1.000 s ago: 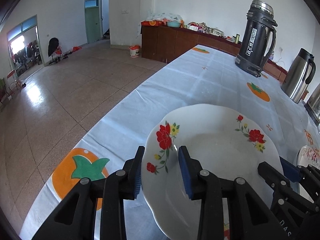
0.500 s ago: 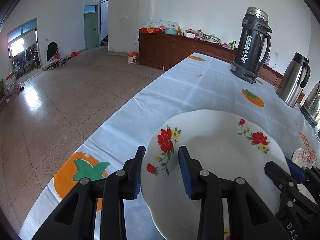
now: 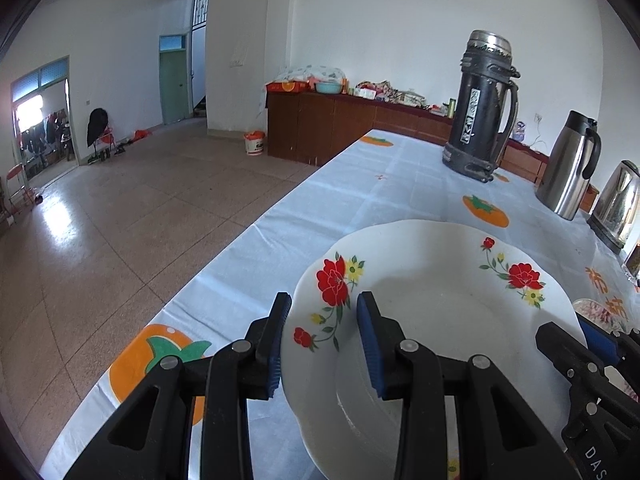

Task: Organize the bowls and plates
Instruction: 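Lift the red-flower plate with both grippers toward the plate stack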

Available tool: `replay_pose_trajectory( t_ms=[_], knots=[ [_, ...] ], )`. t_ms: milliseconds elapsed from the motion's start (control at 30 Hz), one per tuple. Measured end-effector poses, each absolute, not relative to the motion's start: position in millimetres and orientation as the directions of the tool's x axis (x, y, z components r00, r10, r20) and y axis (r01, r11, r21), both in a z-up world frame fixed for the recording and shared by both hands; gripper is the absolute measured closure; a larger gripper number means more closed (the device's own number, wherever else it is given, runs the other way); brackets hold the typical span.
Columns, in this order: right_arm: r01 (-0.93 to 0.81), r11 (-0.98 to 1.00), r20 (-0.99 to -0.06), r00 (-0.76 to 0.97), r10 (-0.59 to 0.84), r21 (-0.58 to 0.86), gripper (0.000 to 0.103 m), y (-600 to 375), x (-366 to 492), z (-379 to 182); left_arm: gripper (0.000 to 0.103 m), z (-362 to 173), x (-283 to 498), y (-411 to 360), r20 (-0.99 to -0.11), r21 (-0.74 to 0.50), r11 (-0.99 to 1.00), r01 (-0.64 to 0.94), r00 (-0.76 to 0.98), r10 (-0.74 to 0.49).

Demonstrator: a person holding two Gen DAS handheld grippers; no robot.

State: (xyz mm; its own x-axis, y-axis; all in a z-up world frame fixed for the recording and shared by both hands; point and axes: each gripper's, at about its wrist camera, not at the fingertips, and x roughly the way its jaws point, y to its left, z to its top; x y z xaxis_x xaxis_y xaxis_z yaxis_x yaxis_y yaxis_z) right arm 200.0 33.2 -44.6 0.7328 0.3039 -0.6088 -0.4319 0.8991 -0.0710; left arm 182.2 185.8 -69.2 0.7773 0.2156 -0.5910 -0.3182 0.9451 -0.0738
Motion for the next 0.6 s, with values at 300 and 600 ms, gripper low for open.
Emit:
replay_pose_trajectory(
  t_ms=[300, 600],
  knots=[
    [-0.419, 0.906, -0.587, 0.75, 0.304, -0.066, 0.078, 24, 190, -38, 0.066, -63, 177, 178, -0.553, -0.081, 0.953, -0.293, 0.808, 0.202],
    [-0.411, 0.91, -0.576, 0.758, 0.305, -0.06, 0.078, 12, 182, -35, 0.067, -58, 174, 167, -0.536, -0.081, 0.956, -0.28, 0.821, 0.195]
  ],
)
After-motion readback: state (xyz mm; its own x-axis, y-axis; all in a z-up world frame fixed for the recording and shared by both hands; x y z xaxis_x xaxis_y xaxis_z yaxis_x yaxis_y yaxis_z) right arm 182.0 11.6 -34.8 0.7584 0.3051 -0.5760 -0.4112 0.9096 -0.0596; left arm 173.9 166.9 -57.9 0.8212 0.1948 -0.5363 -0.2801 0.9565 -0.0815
